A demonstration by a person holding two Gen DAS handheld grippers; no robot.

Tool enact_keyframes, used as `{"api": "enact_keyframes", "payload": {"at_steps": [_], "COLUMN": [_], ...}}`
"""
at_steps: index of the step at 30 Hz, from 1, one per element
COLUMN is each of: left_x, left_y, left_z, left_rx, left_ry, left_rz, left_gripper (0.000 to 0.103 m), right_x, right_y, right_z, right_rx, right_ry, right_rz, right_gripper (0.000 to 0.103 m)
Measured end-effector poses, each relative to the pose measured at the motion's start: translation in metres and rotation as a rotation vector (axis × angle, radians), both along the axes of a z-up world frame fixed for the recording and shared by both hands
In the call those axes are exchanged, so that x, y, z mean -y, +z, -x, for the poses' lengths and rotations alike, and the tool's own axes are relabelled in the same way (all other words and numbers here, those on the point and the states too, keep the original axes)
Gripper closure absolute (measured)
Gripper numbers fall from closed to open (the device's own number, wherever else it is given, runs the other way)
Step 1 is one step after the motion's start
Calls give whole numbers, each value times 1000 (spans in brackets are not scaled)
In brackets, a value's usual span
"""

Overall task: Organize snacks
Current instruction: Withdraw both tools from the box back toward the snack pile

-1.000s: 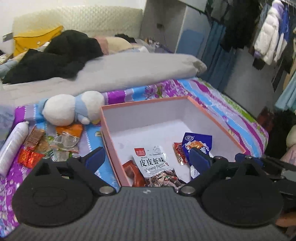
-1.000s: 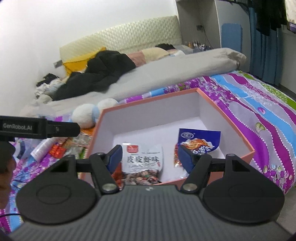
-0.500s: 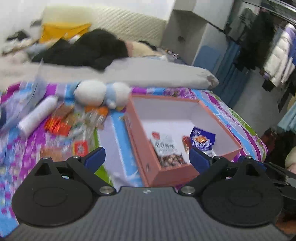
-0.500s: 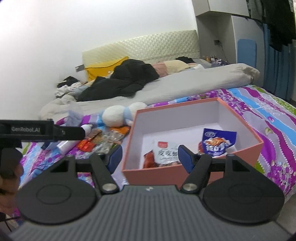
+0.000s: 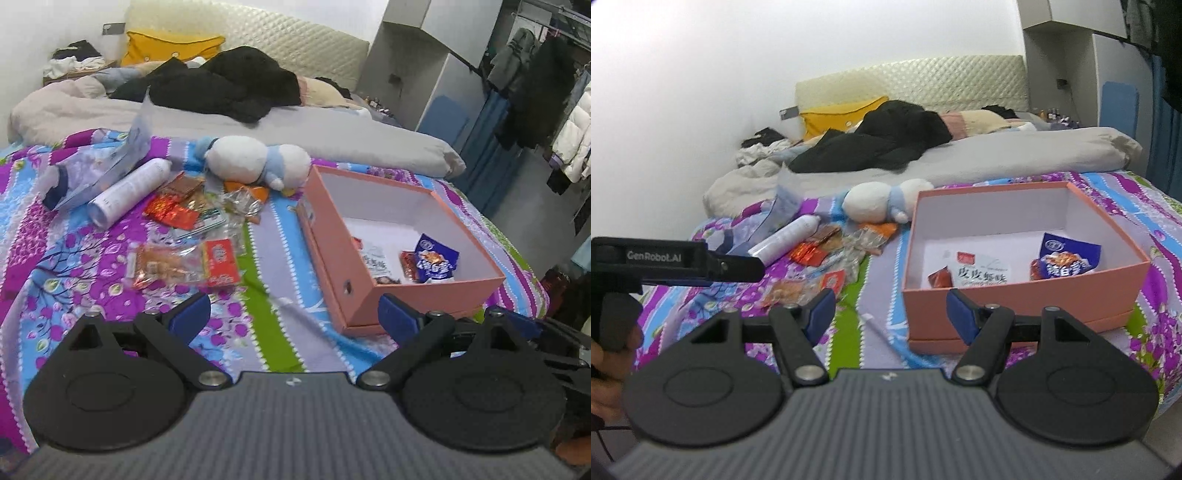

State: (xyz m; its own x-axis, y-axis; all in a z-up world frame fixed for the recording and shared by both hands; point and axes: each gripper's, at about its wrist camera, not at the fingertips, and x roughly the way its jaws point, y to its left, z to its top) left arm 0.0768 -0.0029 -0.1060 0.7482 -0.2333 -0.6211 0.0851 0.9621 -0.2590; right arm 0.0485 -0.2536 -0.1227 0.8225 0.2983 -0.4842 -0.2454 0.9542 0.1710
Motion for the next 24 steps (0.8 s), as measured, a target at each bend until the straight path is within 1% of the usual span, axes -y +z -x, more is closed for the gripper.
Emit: {"api": "enact_keyframes", "payload": {"at_steps": [6,12,16,20,24], "left_x": [-24,-46,-61,-80,-97], "left_y": [-9,-25,-40,-61,-85], "left_z": [1,-14,-31,-53,-80], "left_rx": [-4,-24,-44,-62,-77], "left_ry": [34,70,100,127,149], "left_rz": [22,28,38,55,60], "left_gripper": [4,4,4,4,4], "right_x": [-18,-40,-58,-80,-98], "right_y": [-4,-15,-24,-37,-52], "right_z": [-5,-19,-33,-52,-77], "right_rx": [0,-14,-9,12,-19], "right_ry": [23,57,97,135,167], "right_rz": [10,46,80,147,157], "right_gripper": [34,34,34,34,34]}}
